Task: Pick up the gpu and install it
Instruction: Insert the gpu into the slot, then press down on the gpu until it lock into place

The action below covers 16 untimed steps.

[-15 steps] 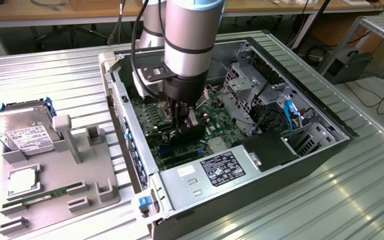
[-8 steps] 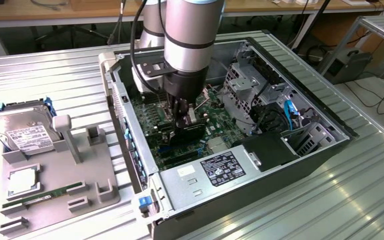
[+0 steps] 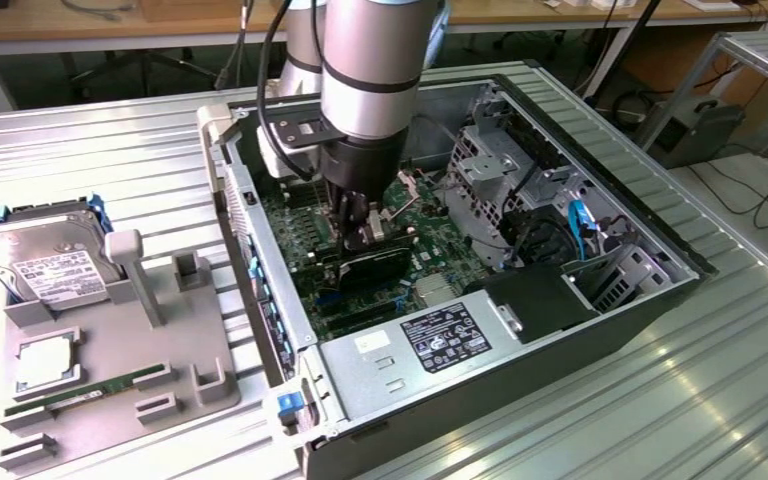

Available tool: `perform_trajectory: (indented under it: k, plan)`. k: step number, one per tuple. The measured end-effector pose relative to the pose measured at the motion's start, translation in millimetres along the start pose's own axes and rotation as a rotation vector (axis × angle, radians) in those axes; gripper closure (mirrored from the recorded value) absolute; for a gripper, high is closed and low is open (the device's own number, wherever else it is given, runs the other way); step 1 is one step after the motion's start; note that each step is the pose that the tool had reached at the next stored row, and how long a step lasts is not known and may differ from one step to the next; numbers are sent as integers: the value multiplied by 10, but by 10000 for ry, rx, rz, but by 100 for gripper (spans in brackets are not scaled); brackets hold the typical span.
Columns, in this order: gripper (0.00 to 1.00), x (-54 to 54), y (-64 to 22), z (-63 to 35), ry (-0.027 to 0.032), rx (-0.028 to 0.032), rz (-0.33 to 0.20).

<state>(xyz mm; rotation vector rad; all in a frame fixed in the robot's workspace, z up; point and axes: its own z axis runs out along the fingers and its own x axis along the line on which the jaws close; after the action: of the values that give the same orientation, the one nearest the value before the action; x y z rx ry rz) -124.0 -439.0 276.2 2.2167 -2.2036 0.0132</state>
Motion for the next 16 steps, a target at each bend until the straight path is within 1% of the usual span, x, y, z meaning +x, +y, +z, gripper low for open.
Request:
perform_trajectory:
  k: [2,8,9,11,16]
  plan:
    - [89,0,8,7,14,-5,-20]
    - [89,0,15,23,67,-48,-87]
    - [89,0,19,35,88,-63,-101]
    - [89,-1,26,59,114,-72,-116]
    - [89,-2,40,97,139,-79,-129]
